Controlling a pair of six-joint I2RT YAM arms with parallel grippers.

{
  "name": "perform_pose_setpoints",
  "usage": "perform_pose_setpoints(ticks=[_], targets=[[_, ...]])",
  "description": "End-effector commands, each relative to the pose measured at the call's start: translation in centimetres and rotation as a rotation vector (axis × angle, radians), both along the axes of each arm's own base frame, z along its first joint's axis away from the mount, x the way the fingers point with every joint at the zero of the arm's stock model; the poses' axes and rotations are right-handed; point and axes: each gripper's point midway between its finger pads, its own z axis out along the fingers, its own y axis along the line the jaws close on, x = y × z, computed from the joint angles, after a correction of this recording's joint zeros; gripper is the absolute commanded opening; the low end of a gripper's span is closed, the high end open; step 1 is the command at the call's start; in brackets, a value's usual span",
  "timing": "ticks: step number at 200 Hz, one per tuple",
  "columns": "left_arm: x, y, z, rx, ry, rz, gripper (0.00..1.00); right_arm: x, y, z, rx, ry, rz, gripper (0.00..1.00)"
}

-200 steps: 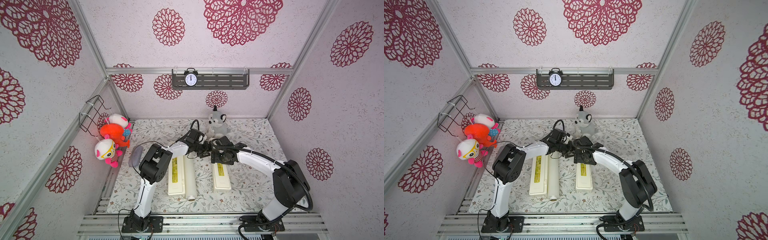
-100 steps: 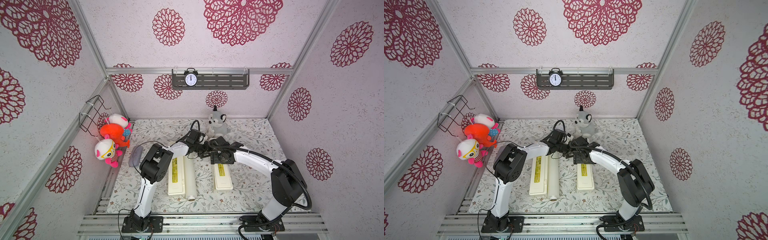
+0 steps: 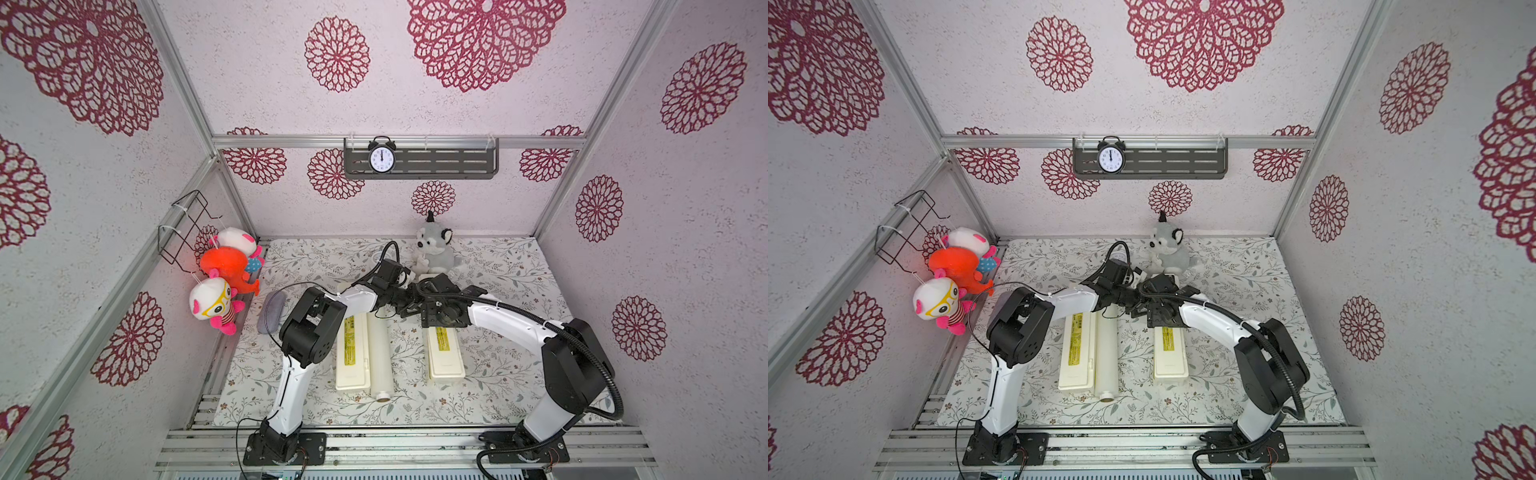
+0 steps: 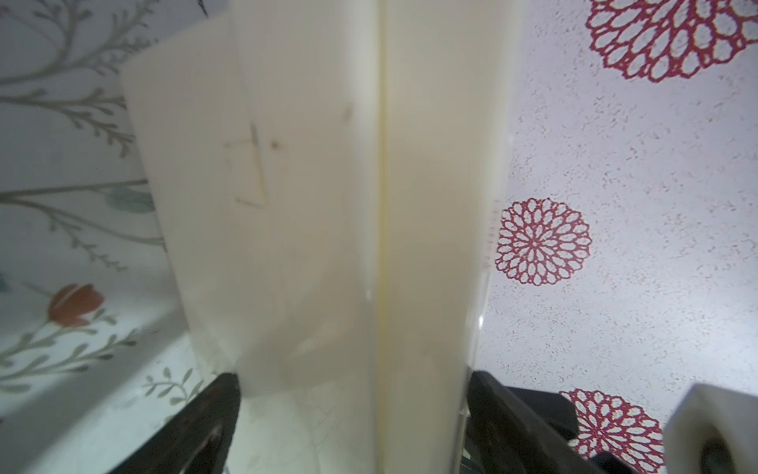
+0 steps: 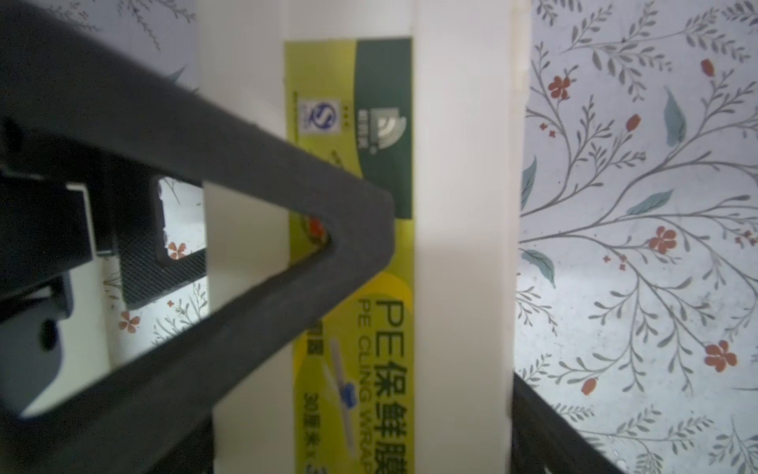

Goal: Put plastic wrap rolls into dispensers
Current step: Close the lid on the plastic wrap cutting box.

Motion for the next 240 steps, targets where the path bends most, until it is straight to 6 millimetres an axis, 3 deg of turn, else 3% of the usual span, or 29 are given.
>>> perform_pose_setpoints(ticks=[1, 39, 83, 144, 183, 240], targets=[[-1.1, -0.8, 1.2, -0.033, -0.033, -0.044, 0.92, 1.3, 0.1, 2.7, 0.071, -0.113, -0.027, 0.8], [-0.8, -1.2, 2.9, -0.094, -0.074, -0.04, 0.94, 0.8, -0.2, 2.9, 0.087, -0.123, -0.036, 0.8], [-1.0, -1.1, 1.1, -0.078, -0.032, -0.037, 0.9, 0.6, 0.3, 0.9, 0.079, -0.053, -0.032, 0.8], [-1.4, -1.6, 0.3, -0.068, -0.021, -0.05, 0.92, 1.1, 0.9, 0.4, 0.083, -0.035, -0.047, 0.83], [-1.6, -0.7, -1.9, -0.014, 0.019, -0.032, 0.82, 0.3, 0.5, -0.3, 0.067, -0.012, -0.047, 0.91], [-1.8, -1.4, -0.1, -0.067, -0.013, -0.066, 0.91, 0.1, -0.3, 1.2, 0.062, -0.036, -0.069, 0.81]])
